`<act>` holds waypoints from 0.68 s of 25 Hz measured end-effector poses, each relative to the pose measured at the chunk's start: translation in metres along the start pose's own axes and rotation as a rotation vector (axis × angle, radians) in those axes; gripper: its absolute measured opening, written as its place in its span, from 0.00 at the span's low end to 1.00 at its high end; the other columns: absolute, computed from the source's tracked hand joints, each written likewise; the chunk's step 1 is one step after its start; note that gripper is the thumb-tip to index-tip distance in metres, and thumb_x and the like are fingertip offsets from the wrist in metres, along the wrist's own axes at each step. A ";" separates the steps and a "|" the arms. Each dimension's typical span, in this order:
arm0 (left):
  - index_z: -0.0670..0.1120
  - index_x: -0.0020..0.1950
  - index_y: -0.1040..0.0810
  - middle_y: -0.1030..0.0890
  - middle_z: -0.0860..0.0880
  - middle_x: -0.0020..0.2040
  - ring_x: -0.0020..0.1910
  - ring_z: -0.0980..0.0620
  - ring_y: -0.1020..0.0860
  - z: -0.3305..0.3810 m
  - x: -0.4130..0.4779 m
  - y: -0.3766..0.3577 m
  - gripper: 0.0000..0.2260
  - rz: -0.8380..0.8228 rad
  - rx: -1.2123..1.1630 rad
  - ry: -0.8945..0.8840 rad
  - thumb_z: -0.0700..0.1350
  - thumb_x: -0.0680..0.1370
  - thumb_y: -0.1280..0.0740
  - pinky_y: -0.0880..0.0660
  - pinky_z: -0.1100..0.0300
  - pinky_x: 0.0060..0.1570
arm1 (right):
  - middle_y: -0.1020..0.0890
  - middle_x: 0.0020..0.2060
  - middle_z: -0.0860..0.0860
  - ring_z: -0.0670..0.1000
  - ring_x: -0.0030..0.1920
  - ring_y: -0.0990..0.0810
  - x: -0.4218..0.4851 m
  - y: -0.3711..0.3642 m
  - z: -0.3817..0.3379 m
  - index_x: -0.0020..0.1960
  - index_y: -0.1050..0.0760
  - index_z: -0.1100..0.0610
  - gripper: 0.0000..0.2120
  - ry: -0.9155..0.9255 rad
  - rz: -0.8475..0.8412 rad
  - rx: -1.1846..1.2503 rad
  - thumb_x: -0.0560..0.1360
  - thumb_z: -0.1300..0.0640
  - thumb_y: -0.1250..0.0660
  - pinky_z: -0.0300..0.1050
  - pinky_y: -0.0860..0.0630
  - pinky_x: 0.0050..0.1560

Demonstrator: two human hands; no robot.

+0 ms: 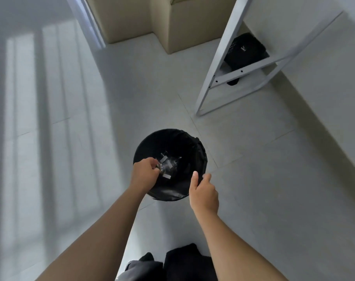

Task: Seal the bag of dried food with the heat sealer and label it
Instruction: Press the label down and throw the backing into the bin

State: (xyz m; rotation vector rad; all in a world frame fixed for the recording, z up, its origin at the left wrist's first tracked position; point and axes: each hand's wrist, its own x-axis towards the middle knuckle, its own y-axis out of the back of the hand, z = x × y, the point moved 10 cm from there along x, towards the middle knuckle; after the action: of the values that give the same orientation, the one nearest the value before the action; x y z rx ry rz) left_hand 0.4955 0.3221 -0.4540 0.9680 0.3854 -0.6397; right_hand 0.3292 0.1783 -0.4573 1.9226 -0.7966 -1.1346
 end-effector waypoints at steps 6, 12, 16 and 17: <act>0.43 0.62 0.23 0.19 0.45 0.58 0.57 0.48 0.22 0.128 -0.148 0.132 0.15 0.083 -0.126 -0.145 0.40 0.78 0.40 0.32 0.64 0.53 | 0.20 0.42 0.58 0.62 0.44 0.21 -0.109 0.190 -0.091 0.51 0.34 0.59 0.18 0.091 0.088 0.211 0.80 0.45 0.53 0.47 0.31 0.36; 0.39 0.57 0.21 0.18 0.44 0.47 0.43 0.52 0.25 0.331 -0.311 0.210 0.12 0.072 -0.144 -0.538 0.40 0.79 0.42 0.35 0.66 0.43 | 0.21 0.40 0.58 0.62 0.44 0.21 -0.199 0.440 -0.078 0.54 0.33 0.59 0.18 0.073 0.444 0.384 0.81 0.46 0.53 0.48 0.31 0.38; 0.41 0.61 0.22 0.17 0.43 0.54 0.52 0.45 0.21 0.439 -0.383 0.179 0.14 0.019 -0.071 -0.797 0.42 0.80 0.42 0.30 0.61 0.50 | 0.19 0.45 0.61 0.63 0.46 0.21 -0.233 0.542 -0.001 0.59 0.33 0.59 0.21 -0.062 0.681 0.413 0.80 0.45 0.53 0.49 0.28 0.41; 0.41 0.62 0.23 0.17 0.43 0.54 0.51 0.46 0.21 0.461 -0.405 0.163 0.14 -0.012 -0.056 -0.861 0.42 0.80 0.42 0.31 0.63 0.50 | 0.19 0.44 0.60 0.62 0.46 0.20 -0.245 0.562 0.027 0.59 0.33 0.59 0.21 -0.101 0.727 0.423 0.80 0.45 0.54 0.48 0.28 0.40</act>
State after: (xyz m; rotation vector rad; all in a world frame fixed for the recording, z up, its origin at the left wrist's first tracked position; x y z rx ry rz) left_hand 0.3076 0.1275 0.1204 0.5603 -0.3538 -0.9809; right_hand 0.1287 0.0725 0.1132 1.6498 -1.7218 -0.6398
